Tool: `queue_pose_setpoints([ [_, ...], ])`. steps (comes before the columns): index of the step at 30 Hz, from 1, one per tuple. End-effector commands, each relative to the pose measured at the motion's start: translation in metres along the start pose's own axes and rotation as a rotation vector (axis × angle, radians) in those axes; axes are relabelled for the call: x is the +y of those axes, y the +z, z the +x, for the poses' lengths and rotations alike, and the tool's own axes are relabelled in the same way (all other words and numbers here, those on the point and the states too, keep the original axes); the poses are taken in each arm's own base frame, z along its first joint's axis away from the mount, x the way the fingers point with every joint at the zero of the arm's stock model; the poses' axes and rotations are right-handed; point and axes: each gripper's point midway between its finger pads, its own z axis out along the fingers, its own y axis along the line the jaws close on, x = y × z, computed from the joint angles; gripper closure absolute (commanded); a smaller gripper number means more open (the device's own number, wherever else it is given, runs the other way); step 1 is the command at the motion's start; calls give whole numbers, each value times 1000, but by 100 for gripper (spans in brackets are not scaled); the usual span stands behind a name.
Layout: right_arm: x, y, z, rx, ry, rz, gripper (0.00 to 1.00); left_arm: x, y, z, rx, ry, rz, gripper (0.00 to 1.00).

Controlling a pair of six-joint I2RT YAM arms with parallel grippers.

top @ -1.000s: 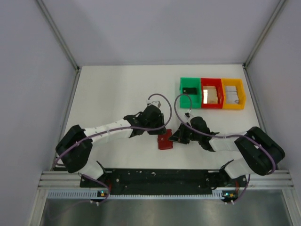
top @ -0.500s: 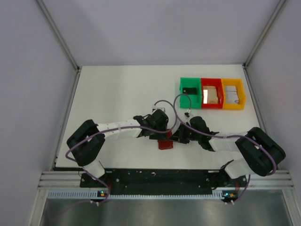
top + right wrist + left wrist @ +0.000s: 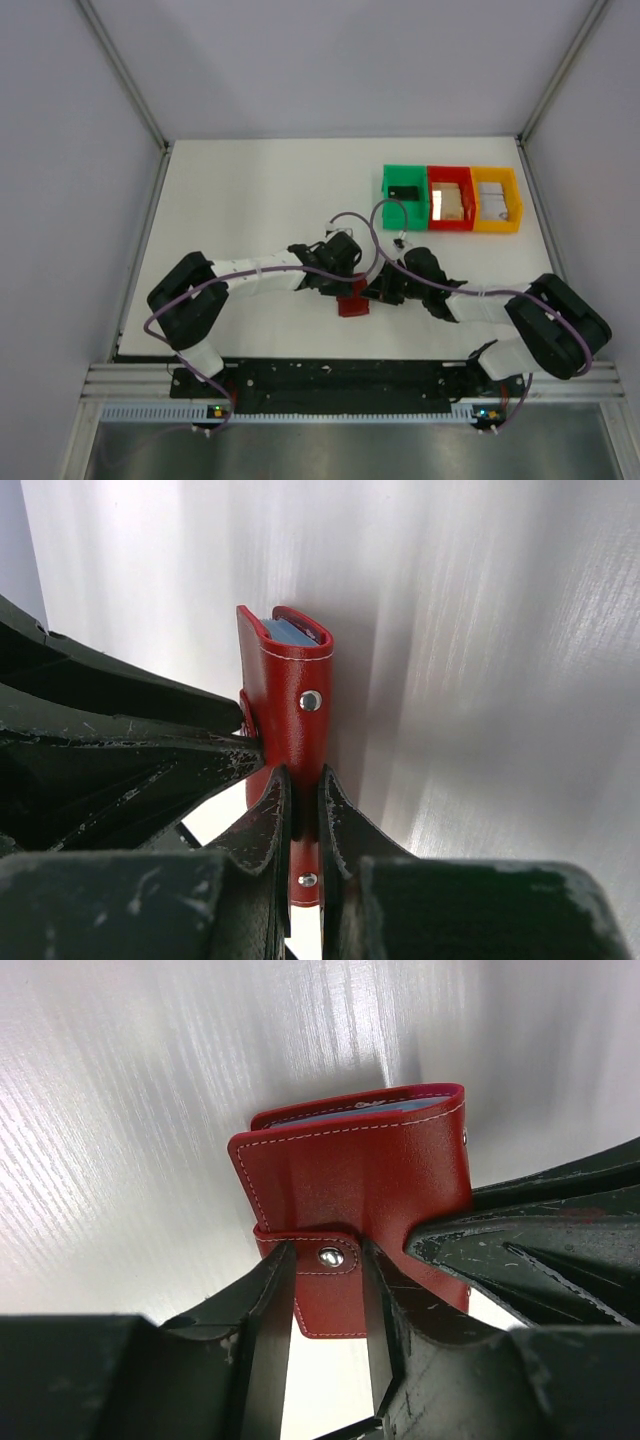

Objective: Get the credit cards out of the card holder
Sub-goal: Open the card holder at the center of the board.

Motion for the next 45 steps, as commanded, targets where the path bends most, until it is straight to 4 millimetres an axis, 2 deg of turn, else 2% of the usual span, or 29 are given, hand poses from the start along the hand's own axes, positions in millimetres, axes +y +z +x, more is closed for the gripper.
queue_pose_setpoints([
  [1,-18,-1,-5,-45,-42,94,100,12,-1,3,3,21,-55,64],
  [3,-17,-2,-5,-48,-43,93,100,14,-1,3,0,23,-60,64],
  [6,-17,-2,-4,-45,-41,90,100,14,1,2,-2,27,-68,74],
  [10,-17,-2,-4,-46,-39,87,100,15,2,1,-2,26,-78,100],
  [16,-22,-4,-1,-50,-39,100,100,27,-5,-5,-50,3,-111,100],
  [26,-26,-8,-4,-49,-69,139,100,88,-22,-2,-92,-146,-158,100],
  [28,-25,-8,-7,-46,-83,147,86,93,-21,3,-85,-161,-142,100],
  [31,-22,-12,-13,-41,-131,175,60,87,-19,8,-86,-163,-73,100],
  [33,-20,-17,-22,-53,-173,210,50,83,-16,10,-81,-165,-45,100],
  [34,-18,-21,-27,-60,-204,234,42,82,-15,12,-76,-168,-35,100],
  [38,-2,-37,-43,-86,-360,326,28,81,-7,20,-45,-188,-13,100],
  [42,22,-39,-39,-74,-553,386,13,80,-2,27,-14,-236,36,100],
  [45,38,-31,-31,-76,-665,417,4,82,-1,28,-12,-263,67,100],
])
